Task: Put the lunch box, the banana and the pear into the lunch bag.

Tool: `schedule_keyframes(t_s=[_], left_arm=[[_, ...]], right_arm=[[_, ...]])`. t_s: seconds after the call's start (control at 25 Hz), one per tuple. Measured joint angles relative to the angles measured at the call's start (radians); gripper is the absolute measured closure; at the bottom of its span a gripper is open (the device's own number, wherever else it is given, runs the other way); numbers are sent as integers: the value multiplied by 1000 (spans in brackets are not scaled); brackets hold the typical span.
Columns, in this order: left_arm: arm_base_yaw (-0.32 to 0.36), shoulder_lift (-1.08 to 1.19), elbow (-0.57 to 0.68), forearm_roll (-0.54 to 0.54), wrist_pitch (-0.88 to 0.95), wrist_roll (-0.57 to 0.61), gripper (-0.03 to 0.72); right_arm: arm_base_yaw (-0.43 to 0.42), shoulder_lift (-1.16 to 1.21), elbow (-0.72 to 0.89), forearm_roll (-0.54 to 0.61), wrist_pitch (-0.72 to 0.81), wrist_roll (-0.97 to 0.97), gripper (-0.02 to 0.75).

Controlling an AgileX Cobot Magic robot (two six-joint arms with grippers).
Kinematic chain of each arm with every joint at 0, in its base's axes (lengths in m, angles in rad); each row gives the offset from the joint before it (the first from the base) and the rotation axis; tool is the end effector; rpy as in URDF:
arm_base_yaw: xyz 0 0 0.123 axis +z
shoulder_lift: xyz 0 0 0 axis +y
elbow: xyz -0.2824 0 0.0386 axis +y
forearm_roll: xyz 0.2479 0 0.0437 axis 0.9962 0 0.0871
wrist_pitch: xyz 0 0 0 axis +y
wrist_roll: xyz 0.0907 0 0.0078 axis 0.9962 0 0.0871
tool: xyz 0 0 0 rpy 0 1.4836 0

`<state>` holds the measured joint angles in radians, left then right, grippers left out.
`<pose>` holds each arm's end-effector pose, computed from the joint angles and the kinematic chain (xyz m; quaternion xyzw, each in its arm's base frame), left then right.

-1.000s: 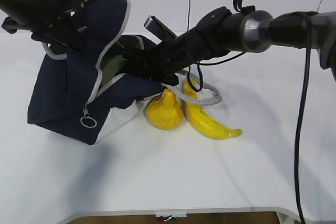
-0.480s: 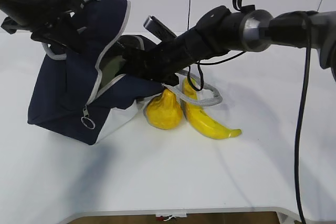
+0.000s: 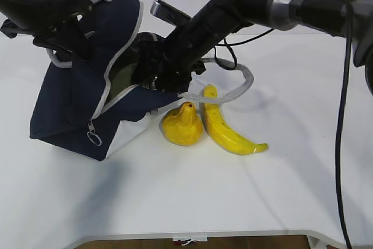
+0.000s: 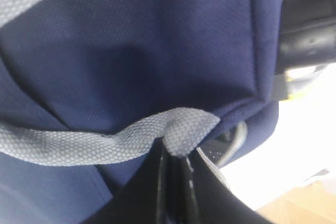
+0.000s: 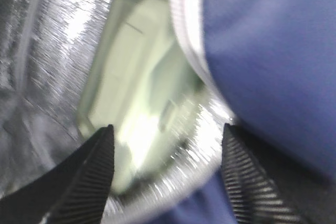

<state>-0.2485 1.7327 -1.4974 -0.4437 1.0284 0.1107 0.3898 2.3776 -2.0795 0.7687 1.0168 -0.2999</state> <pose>0.3512 -0.1237 0.3036 0.0976 0.9545 -0.2197 0.1764 0.4563 0.2457 0.1950 -0.1771 0.9070 0.3546 0.1425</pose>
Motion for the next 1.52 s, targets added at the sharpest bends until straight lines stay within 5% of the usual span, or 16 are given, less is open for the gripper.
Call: schedule_keyframes(t_s=[0.36, 0.64, 1.12, 1.52], left_arm=[[0, 0, 0, 19, 6, -2, 689], [0, 0, 0, 52, 35, -2, 689], [0, 0, 0, 57, 49, -2, 689], [0, 0, 0, 75, 49, -2, 689]], right_arm=[[0, 0, -233, -275, 206, 164, 226], [0, 0, -341, -371, 231, 224, 226], [-2, 0, -365, -27, 233, 235, 227], [-2, 0, -365, 7, 233, 237, 228]])
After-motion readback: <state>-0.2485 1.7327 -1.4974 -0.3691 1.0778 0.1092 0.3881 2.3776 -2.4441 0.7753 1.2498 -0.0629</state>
